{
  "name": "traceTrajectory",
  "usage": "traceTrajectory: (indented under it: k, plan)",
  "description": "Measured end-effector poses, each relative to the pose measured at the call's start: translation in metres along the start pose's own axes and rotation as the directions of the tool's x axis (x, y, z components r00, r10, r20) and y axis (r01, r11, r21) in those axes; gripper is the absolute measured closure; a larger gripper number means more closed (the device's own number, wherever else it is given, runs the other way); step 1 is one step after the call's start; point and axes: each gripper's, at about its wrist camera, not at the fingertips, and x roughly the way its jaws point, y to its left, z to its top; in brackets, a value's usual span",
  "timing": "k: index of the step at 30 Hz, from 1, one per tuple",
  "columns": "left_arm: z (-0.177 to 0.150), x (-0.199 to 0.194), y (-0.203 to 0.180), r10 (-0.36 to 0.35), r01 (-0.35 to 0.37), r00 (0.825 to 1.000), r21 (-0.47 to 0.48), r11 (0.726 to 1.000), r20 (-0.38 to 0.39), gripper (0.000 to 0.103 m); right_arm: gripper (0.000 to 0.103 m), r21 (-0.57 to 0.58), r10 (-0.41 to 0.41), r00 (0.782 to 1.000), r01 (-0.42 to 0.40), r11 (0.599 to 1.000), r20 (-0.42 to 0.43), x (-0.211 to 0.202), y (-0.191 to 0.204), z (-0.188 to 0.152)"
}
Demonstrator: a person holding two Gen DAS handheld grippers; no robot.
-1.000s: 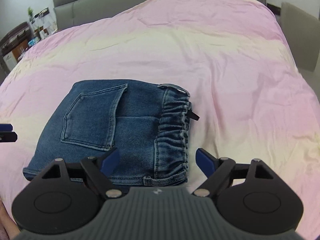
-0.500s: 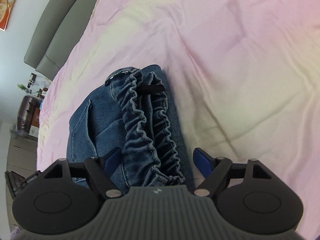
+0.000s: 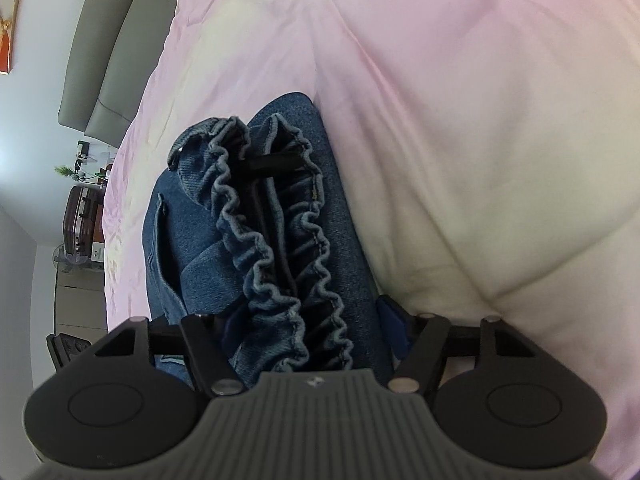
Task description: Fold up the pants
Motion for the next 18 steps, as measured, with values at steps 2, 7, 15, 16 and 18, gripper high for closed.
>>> traceTrajectory:
  k: [2, 7, 15, 16, 18]
  plan:
    - [-0.002, -0.003, -0.005, 0.019, -0.019, 1.0, -0.012, 1.0, 0.012, 0.054, 0.046, -0.015, -0.015, 1.0, 0.015, 1.0, 0.008, -0.003, 0.006, -0.003]
    - [-0.006, -0.013, -0.023, 0.07, -0.071, 0.996, 0.004, 0.997, 0.053, 0.068, 0.056, -0.078, -0.085, 0.996, 0.088, 0.993, 0.037, -0.014, 0.03, -0.007]
    - [-0.015, -0.052, -0.028, 0.055, -0.06, 0.996, 0.059, 0.996, 0.077, 0.075, 0.063, -0.172, -0.161, 0.982, 0.176, 0.969, 0.094, -0.046, 0.089, -0.02]
    - [-0.016, -0.058, -0.025, 0.046, -0.051, 0.996, 0.061, 0.997, 0.078, 0.075, 0.064, -0.18, -0.163, 0.982, 0.179, 0.967, 0.098, -0.049, 0.096, -0.023]
    - [-0.018, -0.071, -0.019, 0.031, -0.035, 0.996, 0.051, 0.998, 0.082, 0.075, 0.064, -0.195, -0.164, 0.981, 0.181, 0.964, 0.099, -0.052, 0.109, -0.027]
